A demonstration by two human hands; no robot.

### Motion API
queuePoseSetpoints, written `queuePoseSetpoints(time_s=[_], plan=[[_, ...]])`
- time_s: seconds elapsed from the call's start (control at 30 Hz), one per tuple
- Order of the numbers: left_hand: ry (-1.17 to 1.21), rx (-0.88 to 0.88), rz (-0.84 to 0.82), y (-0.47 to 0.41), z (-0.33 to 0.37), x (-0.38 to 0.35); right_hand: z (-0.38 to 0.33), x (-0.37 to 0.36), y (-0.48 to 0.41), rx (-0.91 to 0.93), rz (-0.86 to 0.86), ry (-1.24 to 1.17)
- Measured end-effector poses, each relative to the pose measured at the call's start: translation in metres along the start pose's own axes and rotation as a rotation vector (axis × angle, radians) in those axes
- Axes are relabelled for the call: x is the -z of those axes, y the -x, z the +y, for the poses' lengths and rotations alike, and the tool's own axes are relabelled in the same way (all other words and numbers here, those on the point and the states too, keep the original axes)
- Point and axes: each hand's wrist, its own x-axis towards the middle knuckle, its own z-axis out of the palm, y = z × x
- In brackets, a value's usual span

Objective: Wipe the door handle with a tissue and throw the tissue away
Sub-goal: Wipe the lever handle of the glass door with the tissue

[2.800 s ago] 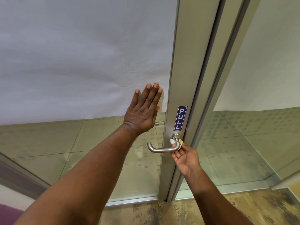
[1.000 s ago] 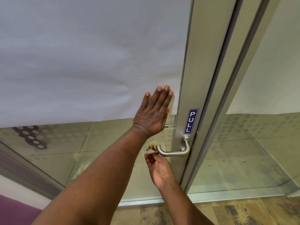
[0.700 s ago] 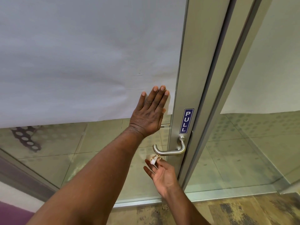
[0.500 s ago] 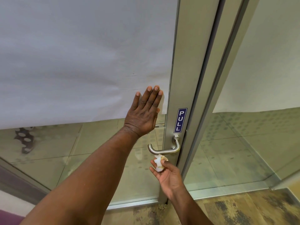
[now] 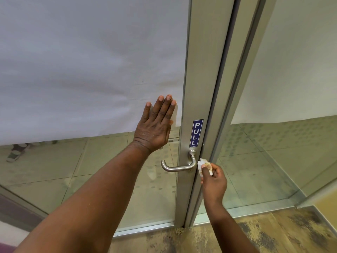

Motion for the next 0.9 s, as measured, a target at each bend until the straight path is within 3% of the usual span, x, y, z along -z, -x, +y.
queuePoseSetpoints(time_s=[0.23, 0.4, 0.6, 0.8, 0.9], plan=[[-0.003, 0.002, -0.009, 0.0, 0.0, -0.001, -0.02, -0.018, -0.021, 0.157, 0.024, 0.125], [0.001, -0.001, 0.001, 0.0, 0.0, -0.001, -0.019, -0.031, -0.019, 0.223, -0.071, 0.151], [0.002, -0.001, -0.02, 0.0, 0.0, -0.001, -0.015, -0.038, -0.014, 0.366, -0.131, 0.379], [0.009, 0.004, -0.007, 0.0, 0.001, 0.0, -0.018, -0.031, -0.019, 0.352, -0.133, 0.436], [0.008, 0.009, -0.01, 0.0, 0.001, 0.001, -0.019, -0.03, -0.024, 0.262, -0.135, 0.392]])
